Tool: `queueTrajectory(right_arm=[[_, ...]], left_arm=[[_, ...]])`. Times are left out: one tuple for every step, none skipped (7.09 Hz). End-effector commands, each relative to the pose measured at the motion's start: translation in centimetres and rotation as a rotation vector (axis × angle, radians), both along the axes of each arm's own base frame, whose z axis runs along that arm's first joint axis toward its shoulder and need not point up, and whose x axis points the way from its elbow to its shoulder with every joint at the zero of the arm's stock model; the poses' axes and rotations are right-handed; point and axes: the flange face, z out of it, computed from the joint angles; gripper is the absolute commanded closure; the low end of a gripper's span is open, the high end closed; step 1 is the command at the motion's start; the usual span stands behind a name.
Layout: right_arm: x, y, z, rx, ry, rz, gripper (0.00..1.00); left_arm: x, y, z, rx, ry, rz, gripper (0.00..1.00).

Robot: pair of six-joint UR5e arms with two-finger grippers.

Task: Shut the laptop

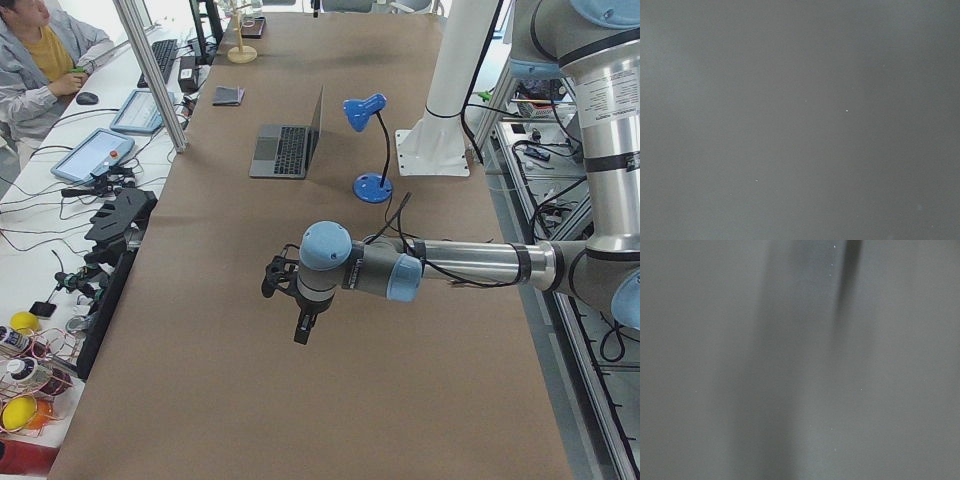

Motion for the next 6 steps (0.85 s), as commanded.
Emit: queueTrajectory(right_arm=[[-0.7, 0.1, -0.5, -0.005, -0.013, -0.005, 0.0], [-0.7, 0.1, -0.8, -0.002, -0.021, -0.005, 0.0], [-1.5, 0.3, -1.6, -0.025, -0.056, 0.0, 0.0], [-4.0, 0.7, -4.6, -0.025, -0.09, 0.026, 0.0], [-8.3, 1.6, -8.6, -0.037, -0.123, 0.095, 0.0], [-13.1, 3.4, -12.6, -0.051, -0.168, 0.136, 0.07]], left_arm=[[0.3, 0.1, -0.4, 0.008, 0.037, 0.01, 0.02], [0.3, 0.0, -0.5, 0.016, 0.041, 0.01, 0.02], [0.6, 0.0, -0.8, 0.019, 0.066, 0.02, 0.04], [1.3, -0.6, -3.0, 0.018, 0.143, 0.014, 0.08], [3.1, -2.1, -7.0, -0.04, 0.207, -0.033, 0.21], [6.7, -2.6, -11.1, -0.114, 0.242, -0.057, 0.57]])
